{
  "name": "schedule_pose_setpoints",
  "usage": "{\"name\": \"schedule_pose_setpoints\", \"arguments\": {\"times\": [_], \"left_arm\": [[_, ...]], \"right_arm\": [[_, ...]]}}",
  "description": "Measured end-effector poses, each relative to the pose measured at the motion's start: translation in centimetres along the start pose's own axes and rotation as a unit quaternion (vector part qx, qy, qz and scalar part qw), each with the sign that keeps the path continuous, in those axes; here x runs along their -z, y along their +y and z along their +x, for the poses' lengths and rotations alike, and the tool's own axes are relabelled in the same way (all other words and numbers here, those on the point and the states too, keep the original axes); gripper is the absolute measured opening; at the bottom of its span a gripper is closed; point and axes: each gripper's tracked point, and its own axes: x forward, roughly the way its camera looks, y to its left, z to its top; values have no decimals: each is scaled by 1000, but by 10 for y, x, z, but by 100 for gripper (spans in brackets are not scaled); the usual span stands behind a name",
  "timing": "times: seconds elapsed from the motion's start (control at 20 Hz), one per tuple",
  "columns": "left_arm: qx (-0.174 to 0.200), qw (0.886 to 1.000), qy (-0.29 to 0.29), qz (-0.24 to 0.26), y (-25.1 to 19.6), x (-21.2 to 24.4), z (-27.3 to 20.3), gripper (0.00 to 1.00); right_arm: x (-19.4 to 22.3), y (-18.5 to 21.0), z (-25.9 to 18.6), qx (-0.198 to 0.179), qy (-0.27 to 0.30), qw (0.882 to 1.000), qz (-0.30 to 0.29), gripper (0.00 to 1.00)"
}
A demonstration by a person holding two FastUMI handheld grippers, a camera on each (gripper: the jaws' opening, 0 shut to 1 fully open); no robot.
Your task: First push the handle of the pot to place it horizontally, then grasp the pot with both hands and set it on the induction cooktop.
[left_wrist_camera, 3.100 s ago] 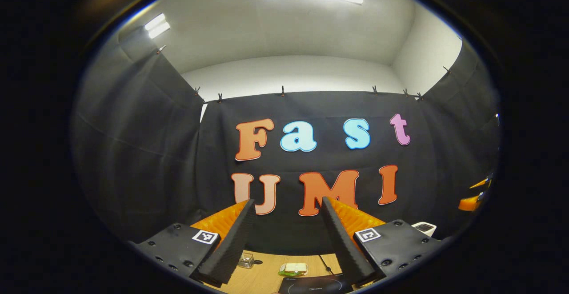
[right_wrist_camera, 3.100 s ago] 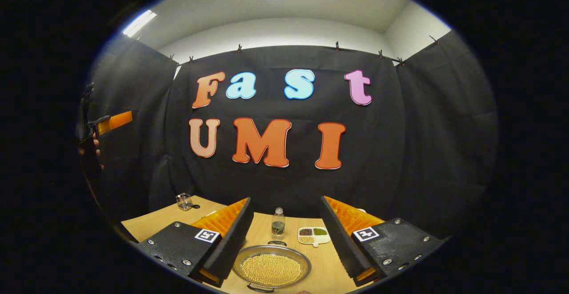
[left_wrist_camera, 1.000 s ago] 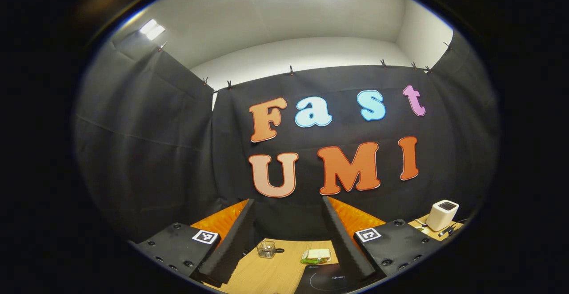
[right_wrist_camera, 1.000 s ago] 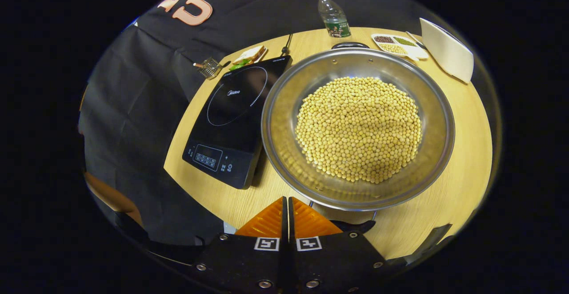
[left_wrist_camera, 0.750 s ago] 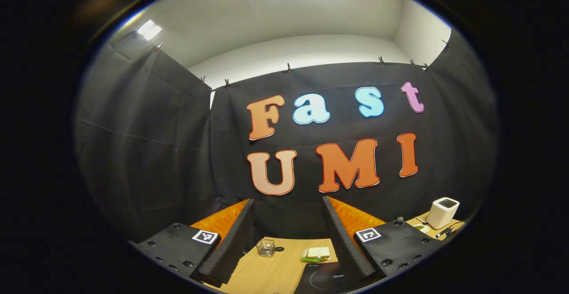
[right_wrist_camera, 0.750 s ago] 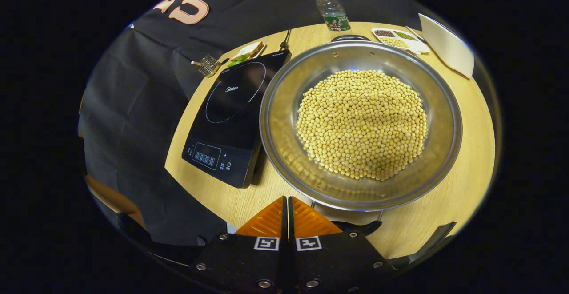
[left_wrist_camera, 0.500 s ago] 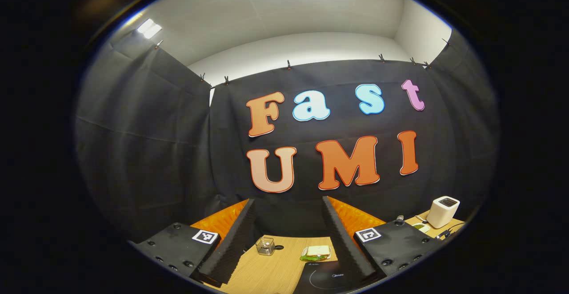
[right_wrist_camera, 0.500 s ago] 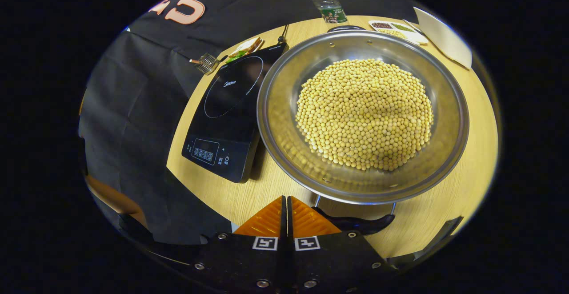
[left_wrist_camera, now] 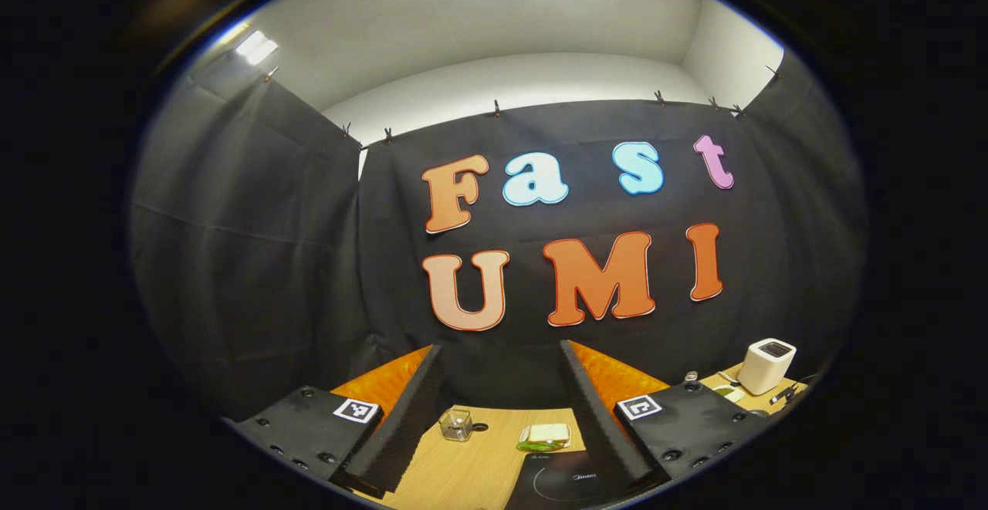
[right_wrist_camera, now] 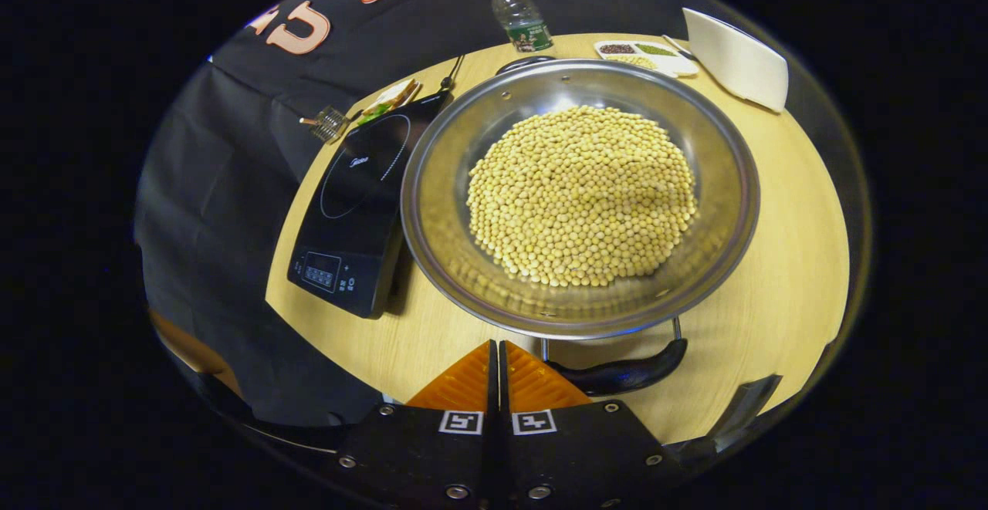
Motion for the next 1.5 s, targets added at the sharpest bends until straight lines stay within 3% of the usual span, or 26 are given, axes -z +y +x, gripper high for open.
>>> {"name": "schedule_pose_setpoints", "arguments": {"times": [0.9, 0.95, 1.0, 1.3, 1.5], "left_arm": [[4, 1000, 11, -9, 0, 7, 3, 100], [5, 1000, 13, -10, -2, 9, 4, 96], [6, 1000, 17, -11, -2, 10, 4, 100], [9, 1000, 26, -12, -4, 18, 5, 96], [13, 999, 35, -18, -6, 26, 6, 100]], "right_arm": [[-18, -74, -15, 55, -5, 998, 37, 0], [-20, -79, -15, 60, -5, 997, 38, 0], [-21, -82, -15, 63, -4, 997, 36, 0], [-30, -102, -16, 78, -6, 996, 43, 0], [-36, -112, -16, 89, -6, 995, 38, 0]]}}
